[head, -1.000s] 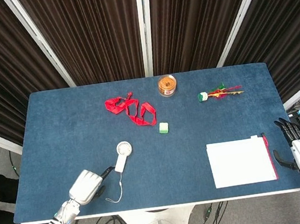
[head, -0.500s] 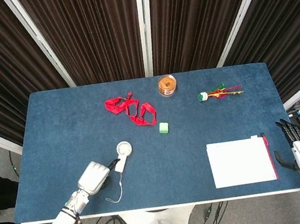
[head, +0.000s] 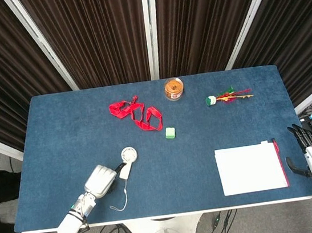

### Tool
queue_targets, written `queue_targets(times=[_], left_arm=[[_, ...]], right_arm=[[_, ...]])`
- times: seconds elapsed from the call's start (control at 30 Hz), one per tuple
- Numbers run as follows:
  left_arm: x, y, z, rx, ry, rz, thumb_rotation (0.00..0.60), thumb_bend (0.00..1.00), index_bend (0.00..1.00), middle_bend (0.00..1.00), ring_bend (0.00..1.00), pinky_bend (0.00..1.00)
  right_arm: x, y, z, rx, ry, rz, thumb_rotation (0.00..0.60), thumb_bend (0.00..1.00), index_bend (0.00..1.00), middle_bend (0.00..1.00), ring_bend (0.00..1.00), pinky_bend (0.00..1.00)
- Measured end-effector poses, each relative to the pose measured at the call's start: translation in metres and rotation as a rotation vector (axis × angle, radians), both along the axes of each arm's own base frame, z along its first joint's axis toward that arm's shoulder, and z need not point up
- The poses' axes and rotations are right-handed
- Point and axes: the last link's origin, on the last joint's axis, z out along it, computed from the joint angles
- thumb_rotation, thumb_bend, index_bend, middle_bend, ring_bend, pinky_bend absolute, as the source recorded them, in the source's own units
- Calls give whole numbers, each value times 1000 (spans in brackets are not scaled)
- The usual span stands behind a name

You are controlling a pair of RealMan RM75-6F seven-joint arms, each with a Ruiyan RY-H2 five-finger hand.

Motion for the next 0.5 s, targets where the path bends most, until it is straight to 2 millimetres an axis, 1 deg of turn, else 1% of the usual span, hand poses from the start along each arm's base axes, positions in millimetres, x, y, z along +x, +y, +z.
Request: queue_targets(times=[0.5], left_arm=[[1,3,-1,0,15,4,600,461,143,858,861,842]], right_arm=[[-3,1,-2,8,-1,-6,600,340,0,0,0,0]])
